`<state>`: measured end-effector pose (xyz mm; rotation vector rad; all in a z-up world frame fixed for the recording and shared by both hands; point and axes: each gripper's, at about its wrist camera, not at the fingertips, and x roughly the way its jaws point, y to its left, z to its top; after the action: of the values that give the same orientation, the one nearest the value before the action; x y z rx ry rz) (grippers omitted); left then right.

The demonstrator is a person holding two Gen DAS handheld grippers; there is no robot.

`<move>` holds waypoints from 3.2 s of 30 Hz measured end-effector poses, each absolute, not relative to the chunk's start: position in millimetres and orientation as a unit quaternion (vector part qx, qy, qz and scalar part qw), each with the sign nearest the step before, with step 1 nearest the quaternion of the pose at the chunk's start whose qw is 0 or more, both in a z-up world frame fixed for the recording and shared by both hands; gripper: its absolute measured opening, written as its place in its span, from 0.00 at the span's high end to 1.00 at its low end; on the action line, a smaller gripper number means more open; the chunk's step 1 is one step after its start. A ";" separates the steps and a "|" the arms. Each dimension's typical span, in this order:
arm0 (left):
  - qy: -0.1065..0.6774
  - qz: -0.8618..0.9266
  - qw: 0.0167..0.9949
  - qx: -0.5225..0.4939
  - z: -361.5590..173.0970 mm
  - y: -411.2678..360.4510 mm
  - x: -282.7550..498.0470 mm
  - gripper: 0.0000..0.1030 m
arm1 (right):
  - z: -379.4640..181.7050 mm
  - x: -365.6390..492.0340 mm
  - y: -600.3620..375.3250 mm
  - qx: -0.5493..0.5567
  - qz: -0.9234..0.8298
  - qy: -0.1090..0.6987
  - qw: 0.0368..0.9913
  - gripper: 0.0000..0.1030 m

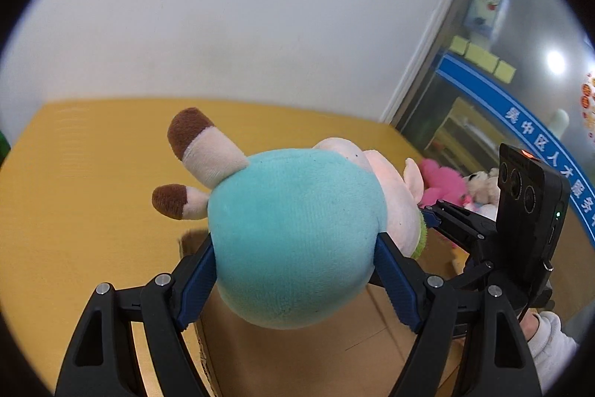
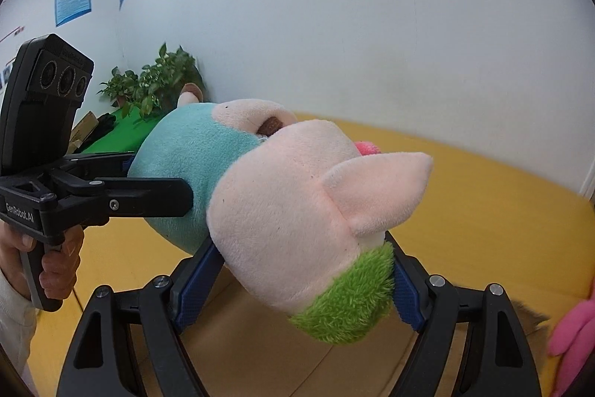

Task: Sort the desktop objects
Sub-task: 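Lift the pig plush with both grippers and carry it over the cardboard box, then lower the pig plush into the box and open both grippers, then withdraw both grippers from the box toward the black sunglasses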

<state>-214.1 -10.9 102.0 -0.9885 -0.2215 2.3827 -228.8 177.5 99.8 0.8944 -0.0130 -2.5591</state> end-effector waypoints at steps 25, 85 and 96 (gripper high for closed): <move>-0.093 0.831 0.186 -0.516 14.3 -26.2 -244.1 0.18 | -37.0 -263.2 180.6 0.435 -0.867 -0.079 0.231 0.19; -0.048 0.859 0.176 -0.479 7.8 -26.1 -29.6 0.16 | 35.1 -2.3 357.3 0.406 -0.909 -0.045 0.088 0.00; -0.043 0.894 0.155 -0.419 64.4 -57.6 5.7 0.16 | -12.4 -38.2 328.3 0.480 -0.862 -0.074 0.146 0.04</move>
<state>5.7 -57.6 64.4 -1.2003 -0.1245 2.5609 -38.2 328.3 -12.4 1.3829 -0.2137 -2.4821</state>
